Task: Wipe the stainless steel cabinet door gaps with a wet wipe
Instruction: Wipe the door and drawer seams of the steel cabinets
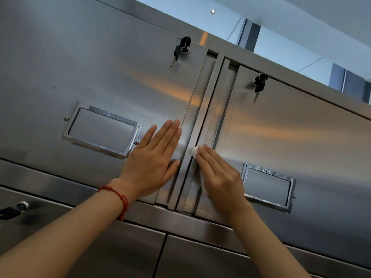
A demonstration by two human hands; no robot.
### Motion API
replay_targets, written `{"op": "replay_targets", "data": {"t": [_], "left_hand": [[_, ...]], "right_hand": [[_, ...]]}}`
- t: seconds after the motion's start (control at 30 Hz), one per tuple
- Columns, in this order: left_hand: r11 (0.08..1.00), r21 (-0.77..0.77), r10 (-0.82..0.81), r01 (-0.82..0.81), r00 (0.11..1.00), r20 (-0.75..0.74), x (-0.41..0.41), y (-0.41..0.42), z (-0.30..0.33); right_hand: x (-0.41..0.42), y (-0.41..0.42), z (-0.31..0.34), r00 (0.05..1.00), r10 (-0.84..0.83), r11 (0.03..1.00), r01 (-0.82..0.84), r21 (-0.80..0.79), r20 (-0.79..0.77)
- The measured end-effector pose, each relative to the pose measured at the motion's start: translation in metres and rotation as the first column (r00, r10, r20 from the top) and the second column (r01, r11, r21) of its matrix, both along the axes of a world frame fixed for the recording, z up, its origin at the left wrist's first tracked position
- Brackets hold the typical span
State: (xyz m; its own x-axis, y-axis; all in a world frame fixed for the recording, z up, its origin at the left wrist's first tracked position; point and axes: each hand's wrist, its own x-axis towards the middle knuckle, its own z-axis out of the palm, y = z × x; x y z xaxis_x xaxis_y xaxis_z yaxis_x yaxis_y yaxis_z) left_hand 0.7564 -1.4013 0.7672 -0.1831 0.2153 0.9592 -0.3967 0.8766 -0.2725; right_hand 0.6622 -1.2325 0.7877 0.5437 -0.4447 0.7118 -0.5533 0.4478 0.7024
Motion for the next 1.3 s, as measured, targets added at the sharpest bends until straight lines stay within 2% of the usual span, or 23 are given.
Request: {"op": "replay_targets", "data": {"t": [0.23,0.43,0.6,0.77,0.97,1.1,1.3], "left_hand": [[1.0,-0.001,-0.014,0.014,1.0,-0.001,0.0,0.0,0.0],[1.0,-0.001,-0.001,0.001,1.0,0.002,0.0,0.0,0.0],[1.0,-0.007,-0.02,0.02,1.0,-0.012,-0.001,0.0,0.0],[1.0,-0.014,-0.026,0.026,1.0,-0.015,-0.001,0.0,0.0],[1.0,-0.022,-0.023,0.023,0.999,-0.027,-0.001,-0.001,0.0],[0.999,-0.016,-0.028,0.028,0.999,-0.02,0.0,0.0,0.0],[0.999,-0.016,-0.03,0.03,0.999,-0.016,0.0,0.0,0.0]], "right_hand": [[0.0,-0.004,0.0,0.998,0.01,1.0,-0.009,-0.012,0.059],[-0.003,0.002,0.002,0.999,0.036,0.999,-0.036,0.026,0.01],[-0.003,-0.003,-0.002,0.998,0.038,0.999,-0.038,0.0,0.054],[-0.004,0.003,-0.008,0.999,0.03,0.998,-0.031,0.054,0.013],[-0.004,-0.002,-0.013,0.998,0.058,0.998,-0.058,0.0,0.017],[-0.005,0.005,-0.013,0.997,0.05,0.997,-0.046,0.059,-0.059],[-0.004,0.001,-0.013,0.997,0.064,0.998,-0.064,0.003,-0.04]]}}
